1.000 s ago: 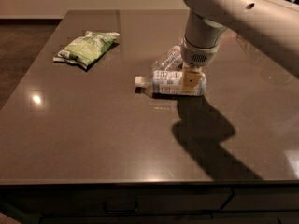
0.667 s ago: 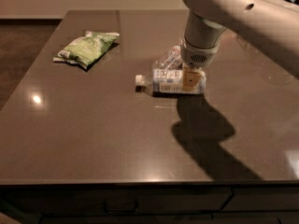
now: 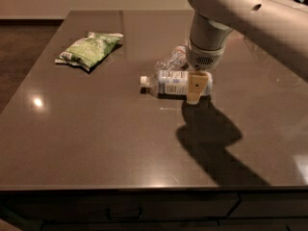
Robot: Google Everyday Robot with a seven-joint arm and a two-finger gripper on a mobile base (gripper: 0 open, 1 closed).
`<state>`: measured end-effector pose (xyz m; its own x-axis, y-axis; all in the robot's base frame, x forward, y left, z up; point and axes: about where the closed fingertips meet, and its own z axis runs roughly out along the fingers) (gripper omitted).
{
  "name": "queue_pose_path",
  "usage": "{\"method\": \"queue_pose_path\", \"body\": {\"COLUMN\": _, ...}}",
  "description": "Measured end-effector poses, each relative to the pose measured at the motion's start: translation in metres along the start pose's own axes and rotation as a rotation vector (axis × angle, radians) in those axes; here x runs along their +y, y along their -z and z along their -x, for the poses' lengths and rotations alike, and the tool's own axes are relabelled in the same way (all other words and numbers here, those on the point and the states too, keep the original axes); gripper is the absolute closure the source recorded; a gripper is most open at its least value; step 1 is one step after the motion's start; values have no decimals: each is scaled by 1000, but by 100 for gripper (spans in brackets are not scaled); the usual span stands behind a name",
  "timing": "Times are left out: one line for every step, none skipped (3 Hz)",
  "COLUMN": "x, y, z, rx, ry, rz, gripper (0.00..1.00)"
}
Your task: Move blue plastic bottle near water bottle
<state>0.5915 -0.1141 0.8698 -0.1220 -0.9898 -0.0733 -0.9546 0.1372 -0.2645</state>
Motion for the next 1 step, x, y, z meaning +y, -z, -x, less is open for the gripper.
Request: {"method": "queue_pose_path", "body": {"x": 0, "y": 0, "z": 0, "rx": 0, "ry": 0, "rz": 0, "gripper": 0}}
